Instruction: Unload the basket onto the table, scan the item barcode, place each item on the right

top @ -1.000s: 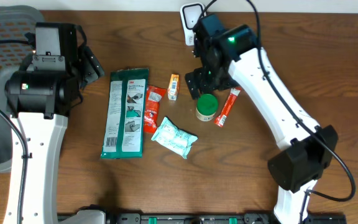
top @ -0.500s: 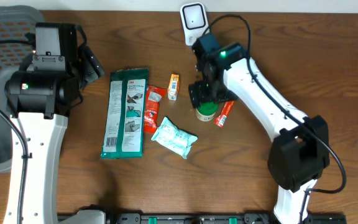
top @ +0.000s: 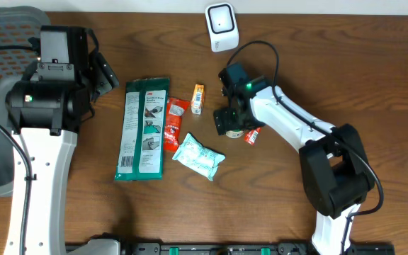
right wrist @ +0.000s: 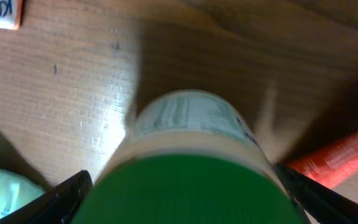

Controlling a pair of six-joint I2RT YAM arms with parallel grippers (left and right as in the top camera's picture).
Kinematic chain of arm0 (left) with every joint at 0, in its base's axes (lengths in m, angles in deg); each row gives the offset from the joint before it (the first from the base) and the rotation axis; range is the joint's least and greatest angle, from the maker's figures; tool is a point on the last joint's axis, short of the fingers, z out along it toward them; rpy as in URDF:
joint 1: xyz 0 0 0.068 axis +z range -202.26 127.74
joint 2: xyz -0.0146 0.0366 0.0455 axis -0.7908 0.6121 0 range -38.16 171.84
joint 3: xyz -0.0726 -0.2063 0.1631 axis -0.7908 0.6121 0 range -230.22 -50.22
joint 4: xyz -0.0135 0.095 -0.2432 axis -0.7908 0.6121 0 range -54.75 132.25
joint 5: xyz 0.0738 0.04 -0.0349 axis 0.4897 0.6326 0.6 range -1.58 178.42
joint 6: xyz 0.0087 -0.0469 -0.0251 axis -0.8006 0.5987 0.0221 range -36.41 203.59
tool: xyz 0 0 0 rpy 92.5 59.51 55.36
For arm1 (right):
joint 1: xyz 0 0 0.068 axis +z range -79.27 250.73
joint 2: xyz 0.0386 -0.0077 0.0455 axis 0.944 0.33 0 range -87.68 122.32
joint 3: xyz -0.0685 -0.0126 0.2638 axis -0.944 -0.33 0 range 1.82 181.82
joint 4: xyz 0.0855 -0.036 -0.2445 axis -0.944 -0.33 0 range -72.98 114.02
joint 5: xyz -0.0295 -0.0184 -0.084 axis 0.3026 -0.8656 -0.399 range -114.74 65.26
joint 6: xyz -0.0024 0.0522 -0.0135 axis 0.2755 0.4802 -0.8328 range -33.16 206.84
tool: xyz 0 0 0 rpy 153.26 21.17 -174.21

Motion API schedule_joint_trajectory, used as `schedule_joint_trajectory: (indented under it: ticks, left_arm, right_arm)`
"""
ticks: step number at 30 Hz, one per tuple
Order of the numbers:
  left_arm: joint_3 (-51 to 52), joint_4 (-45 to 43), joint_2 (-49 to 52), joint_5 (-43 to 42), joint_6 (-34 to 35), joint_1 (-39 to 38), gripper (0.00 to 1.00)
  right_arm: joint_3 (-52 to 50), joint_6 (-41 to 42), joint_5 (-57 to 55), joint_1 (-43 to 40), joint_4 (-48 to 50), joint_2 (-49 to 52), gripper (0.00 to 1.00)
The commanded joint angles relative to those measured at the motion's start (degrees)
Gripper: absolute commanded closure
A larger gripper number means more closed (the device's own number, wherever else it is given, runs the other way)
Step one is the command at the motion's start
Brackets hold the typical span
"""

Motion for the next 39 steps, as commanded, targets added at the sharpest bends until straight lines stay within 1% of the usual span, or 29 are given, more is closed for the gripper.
schedule_joint_trajectory:
  ticks: [1,6,15,22,26,29,31,33,35,38,39]
  left_arm:
    - [-0.96,0.15,0.22,0.74,-0.11,0.24,0.13]
    - [-0.96,0.15,0.22,0.74,-0.11,0.24,0.13]
    - [-0.96,0.15,0.22,0.74,-0.11,0.26,0.13]
    - [-0.96,0.15,0.22,0.74,-0.11,0.24,0.13]
    - [-0.96,0.15,0.22,0.74,-0.11,0.24,0.13]
    - [-0.96,0.15,0.22,0.74,-0.11,0.24,0.13]
    - [-0.96,0.15,0.22,0.74,-0.11,0.24,0.13]
    - [-0.96,0.17,0.22,0.74,-0.11,0.24,0.13]
    - [-0.96,0.15,0.22,0.74,-0.11,0.24,0.13]
    - [-0.96,0.15,0.22,0.74,-0.11,0.24,0.13]
    - [-0.96,0.15,0.22,0.74,-0.11,0.24,0.13]
  right_arm:
    - [-2.36,0.37,-0.61,0.85,2.58,0.37,0.12]
    - [-2.60,0.35,-3.63,0.85,2.97,0.33,0.14]
    - [1.90,0.35,-3.61,0.85,0.31,0.13,0.12]
    - [2.05,0.35,-3.65,0.85,0.81,0.15,0.13]
    - [1.92,0.37,-3.67,0.92,0.44,0.72,0.19]
    - [1.62,0.37,-4.59,0.90,0.59,1.62,0.19]
    - [1.60,0.37,-5.42,0.90,0.59,2.10,0.21]
    - [1.62,0.35,-6.01,0.92,0.55,2.10,0.29]
    - [1.64,0.37,-5.97,0.90,0.57,2.08,0.32]
    - [1.62,0.37,-5.97,0.92,0.26,2.08,0.41]
    - [1.64,0.37,-5.95,0.90,0.09,2.05,0.42]
